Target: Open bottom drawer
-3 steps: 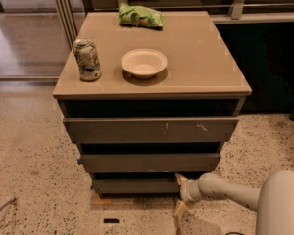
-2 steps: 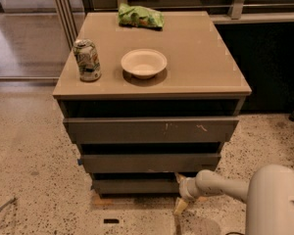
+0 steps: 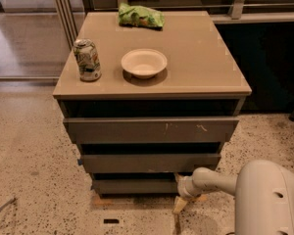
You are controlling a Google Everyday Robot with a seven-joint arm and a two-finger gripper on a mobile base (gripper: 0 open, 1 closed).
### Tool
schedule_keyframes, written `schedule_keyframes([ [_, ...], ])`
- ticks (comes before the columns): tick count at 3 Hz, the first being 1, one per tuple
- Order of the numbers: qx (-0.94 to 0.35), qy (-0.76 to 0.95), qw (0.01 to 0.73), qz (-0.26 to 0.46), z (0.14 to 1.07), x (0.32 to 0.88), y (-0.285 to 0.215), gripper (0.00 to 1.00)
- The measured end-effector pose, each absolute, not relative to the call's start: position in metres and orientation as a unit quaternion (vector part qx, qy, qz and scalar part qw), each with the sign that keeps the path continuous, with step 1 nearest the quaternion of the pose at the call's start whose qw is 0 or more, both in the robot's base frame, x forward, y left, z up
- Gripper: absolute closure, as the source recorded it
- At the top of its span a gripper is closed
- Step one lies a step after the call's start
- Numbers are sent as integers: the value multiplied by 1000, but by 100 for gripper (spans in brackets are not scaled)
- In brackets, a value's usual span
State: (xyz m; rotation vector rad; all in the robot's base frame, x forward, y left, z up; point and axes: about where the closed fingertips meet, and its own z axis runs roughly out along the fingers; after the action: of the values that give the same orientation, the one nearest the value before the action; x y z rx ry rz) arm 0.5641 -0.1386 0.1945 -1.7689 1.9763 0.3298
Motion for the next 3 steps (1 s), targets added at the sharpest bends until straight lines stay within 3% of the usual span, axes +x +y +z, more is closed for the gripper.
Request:
schedule_keyframes([
  [3, -649, 727, 174, 145, 184, 559, -133, 0],
])
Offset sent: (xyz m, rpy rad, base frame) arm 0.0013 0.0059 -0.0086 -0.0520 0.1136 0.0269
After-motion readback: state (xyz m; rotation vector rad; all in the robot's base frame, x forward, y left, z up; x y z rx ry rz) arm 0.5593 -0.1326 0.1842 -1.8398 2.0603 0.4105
